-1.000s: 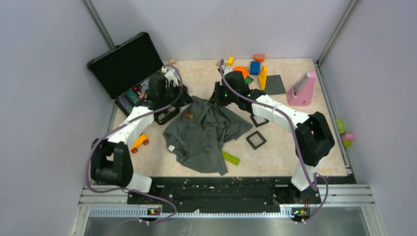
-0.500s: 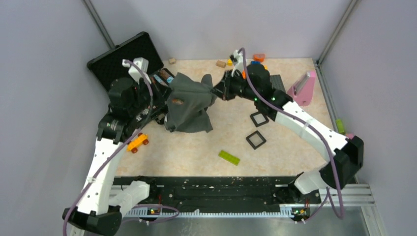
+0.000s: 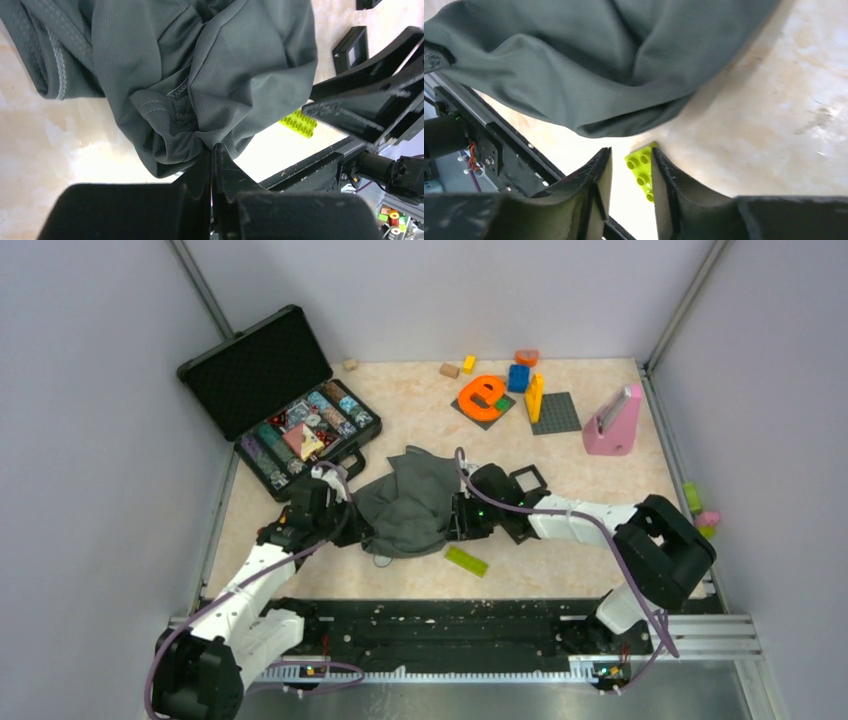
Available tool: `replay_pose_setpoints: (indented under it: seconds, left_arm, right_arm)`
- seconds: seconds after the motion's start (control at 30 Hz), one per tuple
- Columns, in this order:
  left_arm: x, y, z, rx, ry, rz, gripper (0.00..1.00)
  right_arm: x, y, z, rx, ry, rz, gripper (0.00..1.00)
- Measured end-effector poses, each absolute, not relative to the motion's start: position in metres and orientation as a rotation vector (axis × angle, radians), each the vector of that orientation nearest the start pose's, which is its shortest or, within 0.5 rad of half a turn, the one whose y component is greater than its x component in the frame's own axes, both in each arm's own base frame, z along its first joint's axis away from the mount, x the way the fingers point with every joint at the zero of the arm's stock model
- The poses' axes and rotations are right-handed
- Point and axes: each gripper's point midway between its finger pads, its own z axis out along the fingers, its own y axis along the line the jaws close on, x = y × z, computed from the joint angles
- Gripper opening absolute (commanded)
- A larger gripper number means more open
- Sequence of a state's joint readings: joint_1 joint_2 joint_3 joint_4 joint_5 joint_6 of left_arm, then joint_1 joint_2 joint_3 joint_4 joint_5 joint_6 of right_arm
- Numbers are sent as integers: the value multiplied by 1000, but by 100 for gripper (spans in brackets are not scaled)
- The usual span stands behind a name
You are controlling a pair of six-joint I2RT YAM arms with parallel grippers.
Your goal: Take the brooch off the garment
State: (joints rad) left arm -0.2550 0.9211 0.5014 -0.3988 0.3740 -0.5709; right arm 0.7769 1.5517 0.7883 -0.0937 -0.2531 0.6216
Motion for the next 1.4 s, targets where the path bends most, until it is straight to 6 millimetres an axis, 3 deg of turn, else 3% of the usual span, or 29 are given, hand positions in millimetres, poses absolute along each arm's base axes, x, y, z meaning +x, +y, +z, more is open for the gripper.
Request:
replay_pose_setpoints:
  seconds: [0.1, 0.23, 0.43, 0.6, 0.7, 0.73, 0.8, 0.83, 0.87, 0.9, 0.93, 1.07, 1.27, 1.4]
  left_arm:
    - [216, -145, 94, -186, 2433, -837, 0]
    - [220, -150, 100, -169, 2402, -869, 0]
    - [234, -160, 117, -144, 2354, -924, 0]
    - [279, -178, 144, -109, 2300, -966, 0]
    - [308, -188, 152, -84, 2286, -974, 0]
    - [314, -190, 151, -78, 2282, -976, 4]
    - [320, -193, 147, -66, 2289, -982, 26]
    - [322, -193, 144, -61, 2299, -978, 45]
    - [324, -193, 141, -58, 2311, -968, 71]
    - [325, -191, 140, -48, 2315, -949, 84]
    - [326, -188, 139, -50, 2315, -922, 89]
    - [323, -171, 160, -60, 2235, -809, 91]
    - [305, -144, 216, -83, 2041, -704, 88]
    - [285, -135, 204, -100, 2051, -681, 88]
  right_arm:
    - [208, 313, 54, -398, 2557, 883, 55]
    - [203, 320, 66, -454, 2496, 906, 56]
    - [206, 329, 100, -490, 2356, 955, 57]
    - [207, 338, 130, -557, 2218, 1004, 54]
    - [207, 343, 136, -623, 2166, 1025, 51]
    - [206, 344, 135, -645, 2162, 1027, 51]
    - [209, 350, 132, -679, 2160, 1022, 50]
    - [211, 353, 131, -689, 2159, 1018, 50]
    - [214, 356, 130, -695, 2158, 1015, 50]
    - [216, 358, 128, -698, 2157, 1013, 50]
    - [218, 360, 127, -700, 2154, 1009, 51]
    - [225, 367, 124, -707, 2146, 1002, 51]
    - [230, 391, 123, -843, 2100, 1039, 47]
    - [238, 403, 126, -938, 2055, 1016, 47]
